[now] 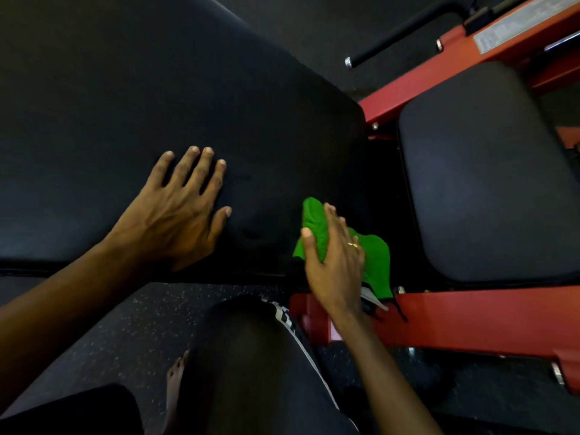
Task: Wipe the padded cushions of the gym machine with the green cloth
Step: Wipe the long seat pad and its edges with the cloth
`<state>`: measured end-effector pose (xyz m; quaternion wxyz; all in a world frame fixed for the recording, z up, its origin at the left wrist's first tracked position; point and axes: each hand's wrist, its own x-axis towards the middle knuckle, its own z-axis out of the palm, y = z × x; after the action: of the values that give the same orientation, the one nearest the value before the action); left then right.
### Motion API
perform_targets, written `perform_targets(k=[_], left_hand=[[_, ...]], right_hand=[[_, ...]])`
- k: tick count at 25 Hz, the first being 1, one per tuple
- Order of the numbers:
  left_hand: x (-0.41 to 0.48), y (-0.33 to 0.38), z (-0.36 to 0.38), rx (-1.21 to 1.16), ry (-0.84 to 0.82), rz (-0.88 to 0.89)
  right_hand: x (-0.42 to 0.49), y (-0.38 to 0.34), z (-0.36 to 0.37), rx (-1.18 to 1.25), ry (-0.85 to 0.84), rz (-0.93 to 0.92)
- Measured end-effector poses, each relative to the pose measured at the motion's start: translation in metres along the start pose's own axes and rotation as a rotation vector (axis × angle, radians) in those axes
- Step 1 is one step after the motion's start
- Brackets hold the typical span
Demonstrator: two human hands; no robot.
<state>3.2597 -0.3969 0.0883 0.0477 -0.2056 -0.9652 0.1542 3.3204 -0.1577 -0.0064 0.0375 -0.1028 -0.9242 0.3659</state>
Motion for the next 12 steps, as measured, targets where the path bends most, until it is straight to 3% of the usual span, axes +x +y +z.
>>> perform_targets(k=[4,7,9,12], left_hand=[[0.014,0.010,0.000,-0.035,-0.032,-0.024],[0.019,0.011,0.004,-0.041,-0.051,0.039],[0.018,0.010,0.006,-0.031,-0.047,0.065],[0.018,0.012,0.008,-0.019,-0.051,0.074]], right_hand=[[-0.017,-0.055,0.007,-0.058,-0.116,-0.275],[-0.022,-0.021,0.004,-0.068,-0.091,-0.318],[-0.010,0.016,0.000,-0.054,-0.024,-0.220],[0.026,0.040,-0.006,0.012,0.082,0.075]])
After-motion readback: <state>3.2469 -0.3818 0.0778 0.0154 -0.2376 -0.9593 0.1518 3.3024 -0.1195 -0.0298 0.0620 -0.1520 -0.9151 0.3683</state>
